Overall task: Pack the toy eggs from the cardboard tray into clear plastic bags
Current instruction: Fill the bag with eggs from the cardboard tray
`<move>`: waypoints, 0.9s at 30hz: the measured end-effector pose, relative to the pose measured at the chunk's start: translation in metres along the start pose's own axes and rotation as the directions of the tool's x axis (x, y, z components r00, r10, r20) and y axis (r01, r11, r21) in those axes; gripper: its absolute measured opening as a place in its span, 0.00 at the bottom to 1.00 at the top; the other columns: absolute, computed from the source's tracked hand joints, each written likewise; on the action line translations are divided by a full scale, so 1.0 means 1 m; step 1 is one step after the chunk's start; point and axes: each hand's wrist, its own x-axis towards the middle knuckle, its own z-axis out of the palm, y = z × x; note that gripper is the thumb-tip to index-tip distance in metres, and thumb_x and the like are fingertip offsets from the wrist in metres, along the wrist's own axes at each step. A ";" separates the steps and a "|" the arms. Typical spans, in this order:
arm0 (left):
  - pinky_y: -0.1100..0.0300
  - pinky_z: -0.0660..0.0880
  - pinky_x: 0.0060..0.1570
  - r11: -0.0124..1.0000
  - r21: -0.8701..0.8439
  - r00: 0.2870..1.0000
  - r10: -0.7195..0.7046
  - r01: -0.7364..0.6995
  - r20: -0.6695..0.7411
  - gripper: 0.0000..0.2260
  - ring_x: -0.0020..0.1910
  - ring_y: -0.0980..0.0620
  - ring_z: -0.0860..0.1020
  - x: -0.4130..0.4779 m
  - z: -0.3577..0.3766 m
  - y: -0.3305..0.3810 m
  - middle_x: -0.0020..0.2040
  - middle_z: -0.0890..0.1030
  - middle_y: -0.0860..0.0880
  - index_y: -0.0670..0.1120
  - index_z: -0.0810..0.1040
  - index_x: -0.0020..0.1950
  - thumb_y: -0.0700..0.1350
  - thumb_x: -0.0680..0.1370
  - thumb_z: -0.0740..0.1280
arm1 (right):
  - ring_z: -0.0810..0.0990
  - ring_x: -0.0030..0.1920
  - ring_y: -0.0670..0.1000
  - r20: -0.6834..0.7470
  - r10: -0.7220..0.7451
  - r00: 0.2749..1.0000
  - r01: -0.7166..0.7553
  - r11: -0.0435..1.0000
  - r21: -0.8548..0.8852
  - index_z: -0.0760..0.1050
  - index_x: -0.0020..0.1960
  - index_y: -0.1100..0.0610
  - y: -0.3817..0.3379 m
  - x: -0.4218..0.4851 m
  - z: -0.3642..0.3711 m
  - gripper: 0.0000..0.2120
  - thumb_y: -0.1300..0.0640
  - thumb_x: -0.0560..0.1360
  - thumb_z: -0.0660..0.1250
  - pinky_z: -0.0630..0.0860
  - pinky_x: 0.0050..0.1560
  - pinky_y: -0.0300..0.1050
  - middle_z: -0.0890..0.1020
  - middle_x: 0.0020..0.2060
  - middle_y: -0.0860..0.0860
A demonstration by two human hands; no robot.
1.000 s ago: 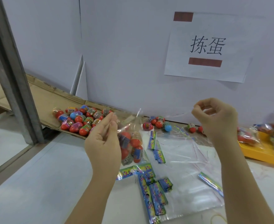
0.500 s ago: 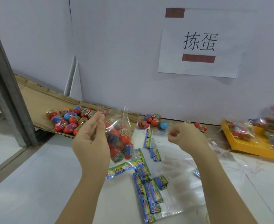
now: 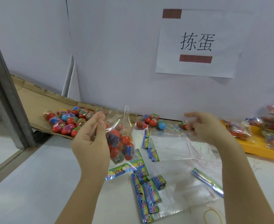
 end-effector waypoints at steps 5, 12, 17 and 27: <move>0.73 0.77 0.43 1.000 -0.009 0.996 0.019 -0.018 0.091 0.13 0.47 0.63 0.83 -0.003 0.003 0.003 0.51 0.84 0.58 0.47 0.79 0.60 0.35 0.78 0.66 | 0.82 0.39 0.43 0.046 -0.177 0.983 0.121 0.819 0.562 0.75 0.62 0.47 -0.053 -0.019 0.025 0.16 0.55 0.75 0.69 0.80 0.41 0.38 0.84 0.46 0.47; 0.68 0.79 0.45 0.994 -0.096 0.992 -0.045 0.057 0.117 0.14 0.52 0.58 0.83 -0.002 0.003 0.005 0.51 0.85 0.55 0.50 0.80 0.57 0.41 0.73 0.68 | 0.83 0.36 0.46 0.303 -0.260 0.917 -0.019 0.730 0.683 0.84 0.44 0.53 -0.077 -0.033 0.066 0.04 0.55 0.70 0.74 0.80 0.38 0.40 0.86 0.39 0.50; 0.62 0.82 0.42 0.944 -0.198 0.959 -0.234 0.263 0.159 0.18 0.42 0.55 0.84 0.003 0.003 0.007 0.48 0.86 0.50 0.48 0.81 0.58 0.46 0.69 0.71 | 0.80 0.33 0.48 0.185 -0.224 0.957 -0.005 0.623 0.782 0.84 0.42 0.57 -0.076 -0.031 0.064 0.02 0.58 0.71 0.73 0.80 0.35 0.41 0.84 0.35 0.52; 0.61 0.82 0.37 0.969 -0.084 0.970 -0.221 0.230 0.101 0.12 0.39 0.52 0.85 0.004 0.004 0.011 0.40 0.86 0.49 0.53 0.87 0.36 0.40 0.75 0.69 | 0.81 0.31 0.49 0.188 -0.216 0.958 -0.018 0.610 0.792 0.82 0.46 0.61 -0.076 -0.032 0.058 0.04 0.61 0.72 0.72 0.80 0.33 0.42 0.84 0.34 0.54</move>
